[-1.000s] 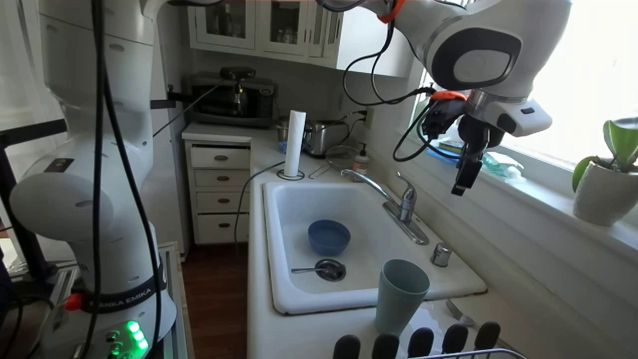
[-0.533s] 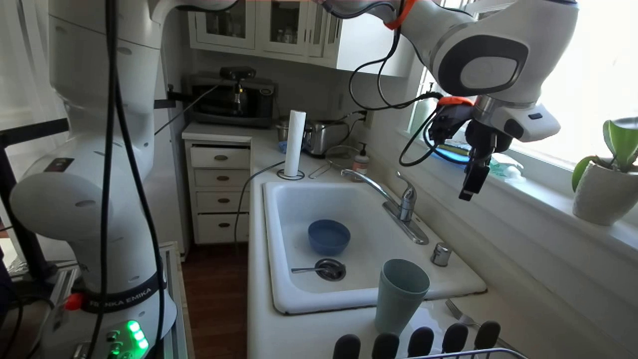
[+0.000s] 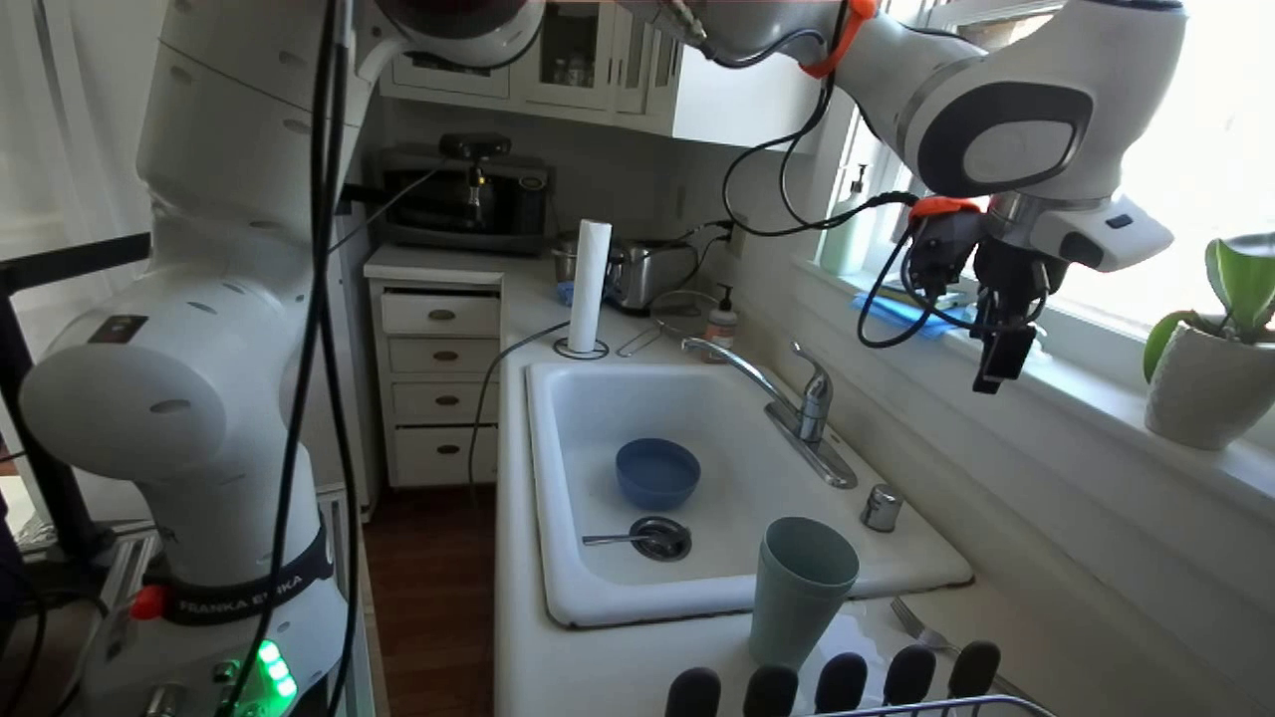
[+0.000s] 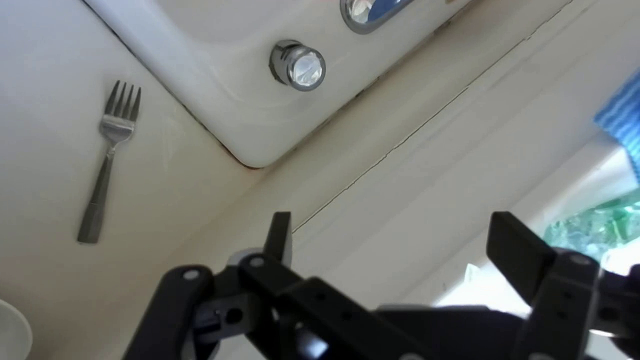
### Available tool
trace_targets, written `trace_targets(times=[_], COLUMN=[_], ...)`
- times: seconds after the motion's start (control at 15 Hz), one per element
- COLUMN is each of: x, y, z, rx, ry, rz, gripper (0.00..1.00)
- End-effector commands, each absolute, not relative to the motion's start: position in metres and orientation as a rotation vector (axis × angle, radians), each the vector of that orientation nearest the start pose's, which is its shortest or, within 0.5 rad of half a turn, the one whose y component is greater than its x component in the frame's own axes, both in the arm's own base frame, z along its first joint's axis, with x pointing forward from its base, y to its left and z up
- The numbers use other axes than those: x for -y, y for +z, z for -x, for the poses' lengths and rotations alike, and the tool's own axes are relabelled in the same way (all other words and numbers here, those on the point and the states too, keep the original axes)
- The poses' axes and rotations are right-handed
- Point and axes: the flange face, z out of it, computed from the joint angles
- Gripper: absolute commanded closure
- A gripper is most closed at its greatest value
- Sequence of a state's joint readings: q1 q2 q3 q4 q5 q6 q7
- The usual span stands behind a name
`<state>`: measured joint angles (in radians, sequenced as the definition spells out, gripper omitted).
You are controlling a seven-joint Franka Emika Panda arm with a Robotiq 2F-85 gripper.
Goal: Put the soap bottle upright
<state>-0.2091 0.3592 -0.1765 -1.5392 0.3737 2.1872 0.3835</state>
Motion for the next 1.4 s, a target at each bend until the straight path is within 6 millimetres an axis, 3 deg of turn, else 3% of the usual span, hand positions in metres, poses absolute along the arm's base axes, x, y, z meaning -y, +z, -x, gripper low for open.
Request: trace_targets(times=[0.0, 0.4, 0.73, 0.93, 1.07, 1.2, 1.33], x=[0.236, 0.237, 0.237, 0.238, 0.239, 0.240, 0.240], y=[0.481, 0.474, 0.470, 0.471, 0.472, 0.473, 0.473], z=[-0.683, -0.715, -0.729, -0.734, -0.736, -0.738, -0.740], rx=[-1.200, -1.175, -1.151, -1.145, -1.139, -1.134, -1.134], ry=[-0.458, -0.495, -0.475, -0.466, -0.463, -0.459, -0.454], rz=[2.561, 2.614, 2.625, 2.629, 2.632, 2.636, 2.638], gripper=[0.00, 0.00, 0.00, 0.11, 0.32, 0.37, 0.31])
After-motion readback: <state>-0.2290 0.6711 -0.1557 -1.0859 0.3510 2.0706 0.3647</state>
